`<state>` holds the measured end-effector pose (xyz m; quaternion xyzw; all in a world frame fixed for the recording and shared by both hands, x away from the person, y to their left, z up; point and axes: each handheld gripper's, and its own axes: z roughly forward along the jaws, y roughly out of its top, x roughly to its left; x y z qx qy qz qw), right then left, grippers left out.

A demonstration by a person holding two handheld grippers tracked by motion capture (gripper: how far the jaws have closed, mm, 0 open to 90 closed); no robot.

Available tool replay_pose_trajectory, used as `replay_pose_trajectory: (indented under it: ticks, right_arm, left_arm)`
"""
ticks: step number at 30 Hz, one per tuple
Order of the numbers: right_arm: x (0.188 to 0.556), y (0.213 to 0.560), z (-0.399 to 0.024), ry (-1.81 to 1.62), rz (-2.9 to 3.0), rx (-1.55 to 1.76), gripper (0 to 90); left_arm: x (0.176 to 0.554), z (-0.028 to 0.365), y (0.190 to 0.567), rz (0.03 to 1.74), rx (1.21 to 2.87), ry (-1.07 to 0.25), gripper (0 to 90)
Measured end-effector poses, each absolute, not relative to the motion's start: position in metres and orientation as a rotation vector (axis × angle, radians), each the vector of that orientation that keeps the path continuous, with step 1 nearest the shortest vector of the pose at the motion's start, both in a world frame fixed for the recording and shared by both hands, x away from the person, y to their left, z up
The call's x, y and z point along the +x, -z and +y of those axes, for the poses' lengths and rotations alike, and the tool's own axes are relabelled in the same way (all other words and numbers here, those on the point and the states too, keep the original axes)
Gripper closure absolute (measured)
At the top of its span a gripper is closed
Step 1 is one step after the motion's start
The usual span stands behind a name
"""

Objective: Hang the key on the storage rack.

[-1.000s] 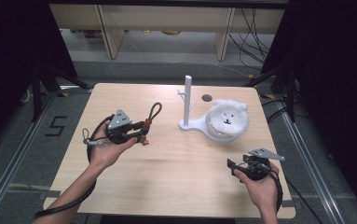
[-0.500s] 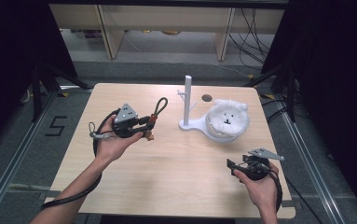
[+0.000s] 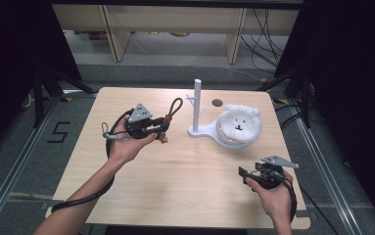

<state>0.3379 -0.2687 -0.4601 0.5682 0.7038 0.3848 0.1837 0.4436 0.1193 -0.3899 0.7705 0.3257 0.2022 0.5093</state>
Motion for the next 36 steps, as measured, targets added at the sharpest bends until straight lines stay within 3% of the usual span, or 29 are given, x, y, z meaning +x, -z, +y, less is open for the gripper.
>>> replay_pose_trajectory:
  ticks: [36]
  right_arm:
    - [0.340, 0.462, -0.271, -1.093, 2.004, 1.559, 31.5]
  left_arm:
    - [0.474, 0.091, 0.399, 0.854, 1.873, -0.454, 68.4]
